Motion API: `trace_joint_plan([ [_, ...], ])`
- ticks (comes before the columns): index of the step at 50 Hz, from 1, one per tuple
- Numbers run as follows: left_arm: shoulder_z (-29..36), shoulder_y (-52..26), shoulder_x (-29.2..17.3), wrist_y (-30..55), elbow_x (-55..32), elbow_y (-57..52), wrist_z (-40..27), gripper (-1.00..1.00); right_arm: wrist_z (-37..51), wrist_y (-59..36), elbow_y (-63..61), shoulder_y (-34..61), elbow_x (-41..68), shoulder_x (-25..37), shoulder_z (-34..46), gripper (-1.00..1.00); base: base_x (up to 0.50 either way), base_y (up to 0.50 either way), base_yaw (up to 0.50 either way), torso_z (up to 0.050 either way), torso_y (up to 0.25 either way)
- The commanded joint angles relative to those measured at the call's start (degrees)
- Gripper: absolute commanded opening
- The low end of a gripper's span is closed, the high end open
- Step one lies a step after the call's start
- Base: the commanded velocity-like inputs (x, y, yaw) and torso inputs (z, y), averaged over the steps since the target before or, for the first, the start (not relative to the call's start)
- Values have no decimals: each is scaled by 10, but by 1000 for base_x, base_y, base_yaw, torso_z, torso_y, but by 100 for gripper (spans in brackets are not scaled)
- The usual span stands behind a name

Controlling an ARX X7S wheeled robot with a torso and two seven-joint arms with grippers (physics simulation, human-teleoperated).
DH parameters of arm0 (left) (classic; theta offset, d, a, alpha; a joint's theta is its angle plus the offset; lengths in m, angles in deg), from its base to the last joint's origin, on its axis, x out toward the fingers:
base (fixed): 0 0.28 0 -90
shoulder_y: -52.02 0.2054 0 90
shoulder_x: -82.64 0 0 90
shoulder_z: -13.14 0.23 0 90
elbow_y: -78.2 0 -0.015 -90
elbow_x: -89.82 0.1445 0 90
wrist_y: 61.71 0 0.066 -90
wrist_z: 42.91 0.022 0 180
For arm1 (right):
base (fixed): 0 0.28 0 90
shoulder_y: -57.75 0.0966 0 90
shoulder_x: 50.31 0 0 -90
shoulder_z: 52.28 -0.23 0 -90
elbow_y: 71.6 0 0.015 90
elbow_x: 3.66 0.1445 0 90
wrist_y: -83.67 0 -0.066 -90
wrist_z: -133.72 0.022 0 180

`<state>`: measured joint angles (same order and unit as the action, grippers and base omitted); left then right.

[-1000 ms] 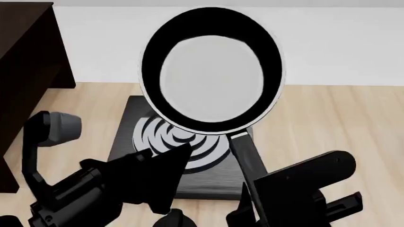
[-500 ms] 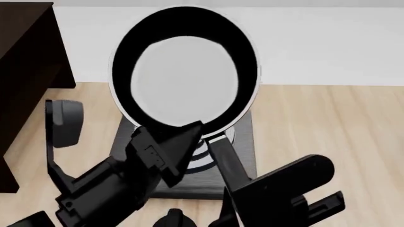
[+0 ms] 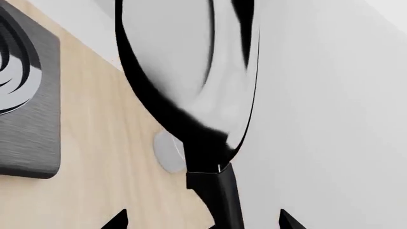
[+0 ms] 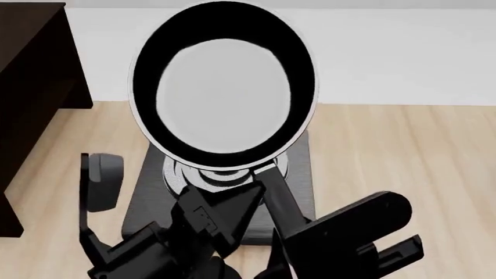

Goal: Put the frying pan on the cabinet shelf.

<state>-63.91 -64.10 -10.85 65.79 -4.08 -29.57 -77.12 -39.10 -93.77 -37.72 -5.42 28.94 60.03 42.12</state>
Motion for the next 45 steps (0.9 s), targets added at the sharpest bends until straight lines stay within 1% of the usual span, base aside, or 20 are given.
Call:
trace_joint_plan([
  [1, 19, 0, -1, -23, -2, 4, 5, 100, 4, 27, -9, 5, -18, 2, -8, -100, 0, 0, 0, 10, 0],
  [10, 42, -15, 8, -31, -4, 15, 7, 100, 8, 46, -4, -7, -15, 12, -2, -100, 0, 0, 0, 0, 0],
  [31, 79, -37, 6, -57, 7, 68, 44, 100, 18, 112, 10, -51, -23, 39, 21, -100, 0, 0, 0, 0, 0],
  [45, 93, -36, 2, -77, 5, 87, 60, 100, 27, 117, 7, -59, -17, 40, 23, -100, 0, 0, 0, 1, 0],
])
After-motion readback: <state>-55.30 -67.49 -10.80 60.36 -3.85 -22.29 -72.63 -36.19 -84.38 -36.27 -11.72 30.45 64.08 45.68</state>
